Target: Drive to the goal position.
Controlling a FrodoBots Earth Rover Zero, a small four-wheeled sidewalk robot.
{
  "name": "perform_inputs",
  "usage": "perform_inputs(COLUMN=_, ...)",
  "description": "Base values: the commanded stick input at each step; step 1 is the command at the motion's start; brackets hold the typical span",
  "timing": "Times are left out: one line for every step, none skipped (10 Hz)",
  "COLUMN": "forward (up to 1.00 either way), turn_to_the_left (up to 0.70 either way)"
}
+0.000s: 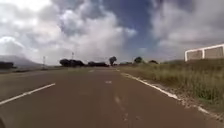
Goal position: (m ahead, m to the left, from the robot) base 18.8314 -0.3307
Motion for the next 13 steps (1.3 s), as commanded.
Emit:
perform_inputs(forward=1.0, turn_to_the_left=0.0)
perform_inputs(forward=1.0, turn_to_the_left=0.0)
perform_inputs(forward=1.0, turn_to_the_left=0.0)
perform_inputs(forward=1.0, turn_to_the_left=0.0)
perform_inputs(forward=1.0, turn_to_the_left=0.0)
perform_inputs(forward=1.0, turn_to_the_left=0.0)
perform_inputs(forward=1.0, turn_to_the_left=0.0)
perform_inputs(forward=1.0, turn_to_the_left=0.0)
perform_inputs(forward=1.0, turn_to_the_left=0.0)
perform_inputs(forward=1.0, turn_to_the_left=0.0)
perform_inputs(forward=1.0, turn_to_the_left=0.0)
perform_inputs(forward=1.0, turn_to_the_left=0.0)
perform_inputs(forward=1.0, turn_to_the_left=0.0)
